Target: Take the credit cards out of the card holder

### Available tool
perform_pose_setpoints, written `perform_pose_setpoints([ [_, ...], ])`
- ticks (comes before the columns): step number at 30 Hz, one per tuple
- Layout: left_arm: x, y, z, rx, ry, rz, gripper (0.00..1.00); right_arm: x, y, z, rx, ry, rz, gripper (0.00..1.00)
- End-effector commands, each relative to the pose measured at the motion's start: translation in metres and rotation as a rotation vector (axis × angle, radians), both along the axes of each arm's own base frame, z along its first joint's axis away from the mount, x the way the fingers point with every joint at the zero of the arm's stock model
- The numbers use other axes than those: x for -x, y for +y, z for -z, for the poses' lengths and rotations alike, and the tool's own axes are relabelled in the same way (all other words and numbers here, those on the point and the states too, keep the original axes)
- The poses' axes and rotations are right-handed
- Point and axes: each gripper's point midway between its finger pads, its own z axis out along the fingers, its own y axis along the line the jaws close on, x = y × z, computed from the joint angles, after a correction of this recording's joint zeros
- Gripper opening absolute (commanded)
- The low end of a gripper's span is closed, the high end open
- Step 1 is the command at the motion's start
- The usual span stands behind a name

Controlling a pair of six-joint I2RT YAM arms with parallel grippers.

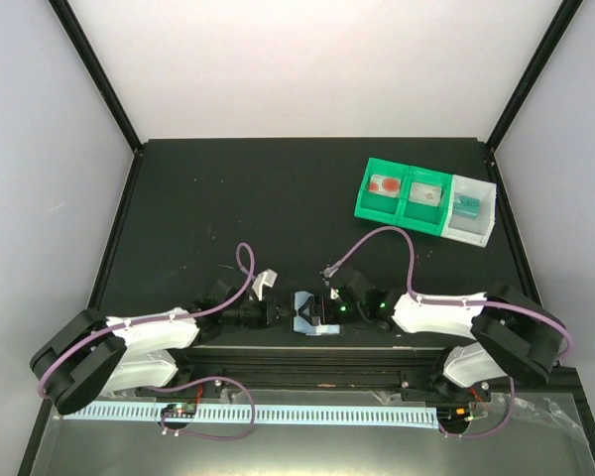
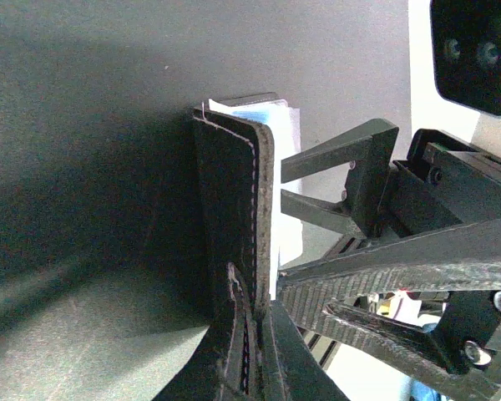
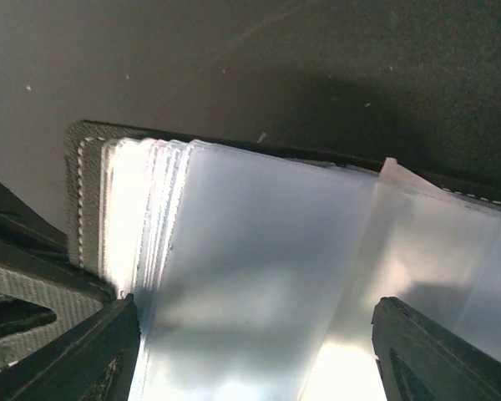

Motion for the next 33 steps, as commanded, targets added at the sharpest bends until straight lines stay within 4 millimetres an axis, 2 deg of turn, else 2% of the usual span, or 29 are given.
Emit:
perform_pose_setpoints([
  [1,0.0,-0.001,-0.004,0.008,-0.013,-0.003,0.02,-0.003,0.002,0.004,0.03,-0.013,-0.01,0.75],
  [8,0.0,-0.001,-0.004,0.008,-0.016,-0.001,0.02,-0.004,-0.012,0.016,0.11,-0.024,0.015,0.66],
  [14,0.001,0.0,-0.004,0.005,-0.015,0.0,0.02,-0.006,-0.026,0.016,0.151,-0.045,0.042,0.6],
  [25,0.001,0.001,-0.003,0.001,-0.013,-0.007,0.01,-0.015,-0.051,-0.004,0.236,-0.129,0.102,0.54],
  [29,0.001,0.002,-0.003,0.001,-0.012,-0.009,0.01,-0.013,-0.039,-0.024,0.149,-0.14,0.073,0.55],
  [33,0.001,0.002,-0.002,0.0,-0.009,-0.013,0.02,-0.008,-0.021,-0.039,0.056,-0.137,0.035,0.66],
])
